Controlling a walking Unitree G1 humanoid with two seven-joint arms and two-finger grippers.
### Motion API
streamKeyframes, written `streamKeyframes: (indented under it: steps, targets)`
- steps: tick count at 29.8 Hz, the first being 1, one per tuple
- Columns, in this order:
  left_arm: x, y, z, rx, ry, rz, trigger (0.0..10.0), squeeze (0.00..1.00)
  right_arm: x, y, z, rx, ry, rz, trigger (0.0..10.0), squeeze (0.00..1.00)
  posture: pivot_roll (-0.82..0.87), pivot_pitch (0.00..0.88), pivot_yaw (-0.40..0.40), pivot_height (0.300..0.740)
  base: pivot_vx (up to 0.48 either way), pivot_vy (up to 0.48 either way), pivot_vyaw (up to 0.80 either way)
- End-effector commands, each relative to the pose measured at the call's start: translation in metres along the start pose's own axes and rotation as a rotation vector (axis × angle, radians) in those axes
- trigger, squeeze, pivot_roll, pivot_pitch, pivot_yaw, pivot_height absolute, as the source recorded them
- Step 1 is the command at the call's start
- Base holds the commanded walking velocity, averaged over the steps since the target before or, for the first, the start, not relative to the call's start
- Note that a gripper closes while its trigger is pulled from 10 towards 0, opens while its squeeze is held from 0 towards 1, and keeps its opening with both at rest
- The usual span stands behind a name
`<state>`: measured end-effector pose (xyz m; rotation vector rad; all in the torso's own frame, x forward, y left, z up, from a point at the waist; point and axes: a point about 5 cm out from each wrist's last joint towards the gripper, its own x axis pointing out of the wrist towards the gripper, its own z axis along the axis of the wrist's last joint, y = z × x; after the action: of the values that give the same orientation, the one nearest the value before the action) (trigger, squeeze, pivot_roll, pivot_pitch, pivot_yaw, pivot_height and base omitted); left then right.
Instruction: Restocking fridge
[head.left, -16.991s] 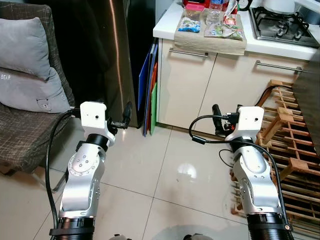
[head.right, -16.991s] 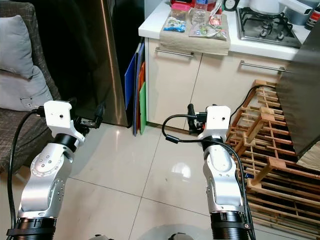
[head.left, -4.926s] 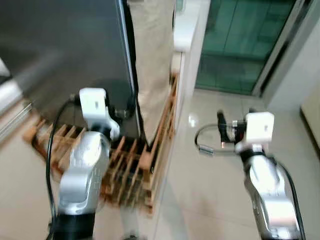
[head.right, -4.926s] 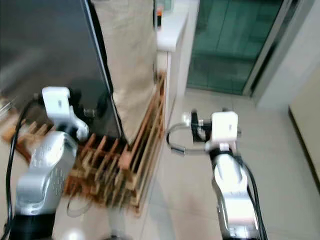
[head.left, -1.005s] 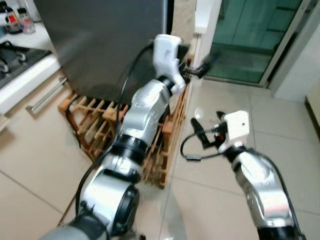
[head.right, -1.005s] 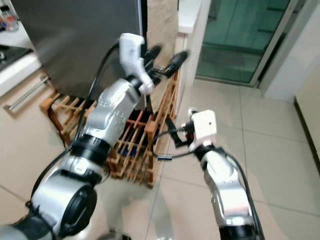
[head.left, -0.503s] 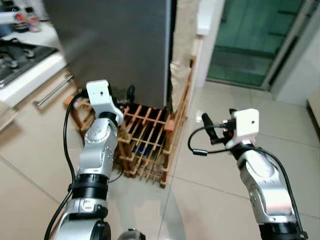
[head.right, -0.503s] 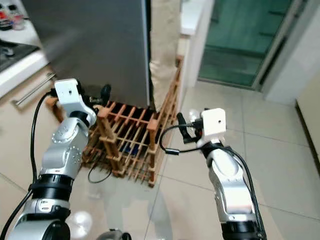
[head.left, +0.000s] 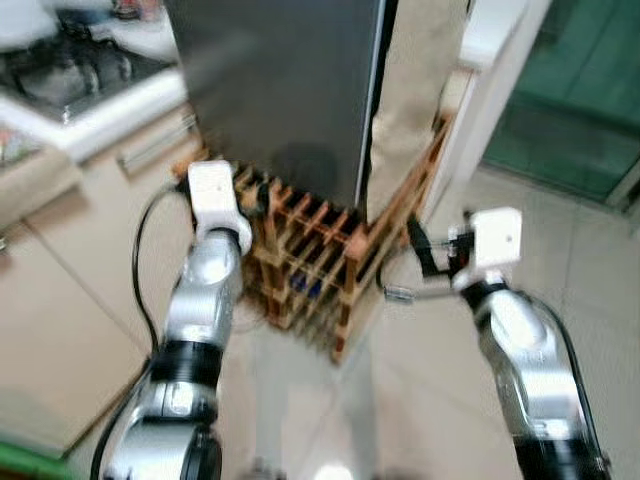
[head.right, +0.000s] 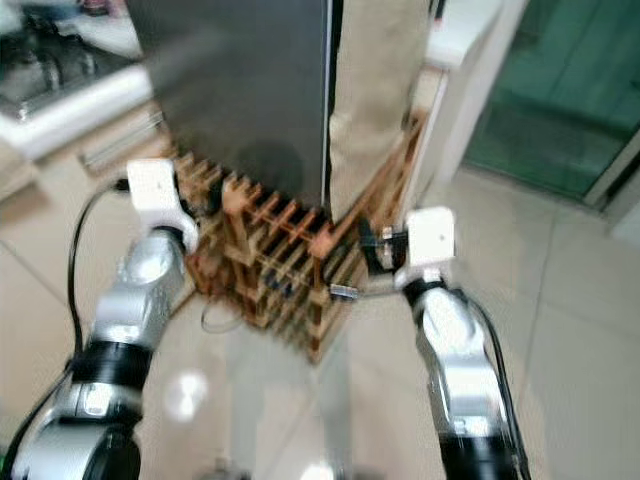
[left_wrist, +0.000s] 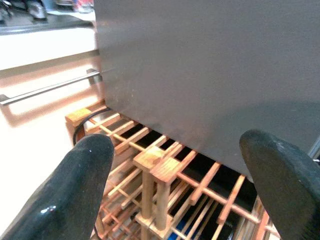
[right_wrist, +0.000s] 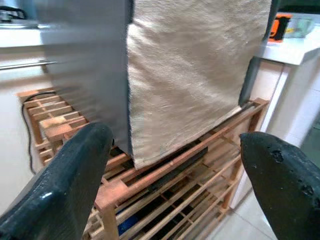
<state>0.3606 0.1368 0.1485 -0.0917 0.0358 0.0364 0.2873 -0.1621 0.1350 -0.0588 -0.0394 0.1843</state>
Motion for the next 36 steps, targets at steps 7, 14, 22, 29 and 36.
streamKeyframes:
  steps: [7,14,22,29,36]
  targets:
    - [0.003,-0.019,0.011,0.006,-0.042,-0.069,10.0,0.00,-0.002,-0.009,0.003,-0.012,-0.017,-0.054,10.0,0.00,-0.13,0.001,0.053,0.740,0.000,-0.460,0.50]
    - [0.005,-0.023,0.018,0.009,-0.077,-0.091,10.0,0.00,-0.003,-0.008,0.004,-0.013,-0.028,-0.061,10.0,0.00,-0.13,0.003,0.052,0.740,0.000,-0.329,0.00]
    - [-0.028,-0.005,0.020,-0.018,-0.157,-0.216,10.0,0.00,-0.011,-0.015,0.004,-0.024,-0.058,-0.132,10.0,0.00,-0.13,0.000,0.062,0.740,0.000,0.000,0.00]
    - [-0.045,-0.009,0.036,-0.057,-0.241,-0.170,10.0,0.00,-0.014,-0.015,0.002,-0.030,-0.068,-0.131,10.0,0.00,-0.10,0.000,0.044,0.740,0.131,0.000,0.00]
    - [-0.043,-0.015,0.038,-0.051,-0.215,-0.194,10.0,0.00,-0.004,-0.007,0.010,-0.037,-0.104,-0.100,10.0,0.00,-0.10,0.000,0.045,0.740,0.480,0.000,0.00]
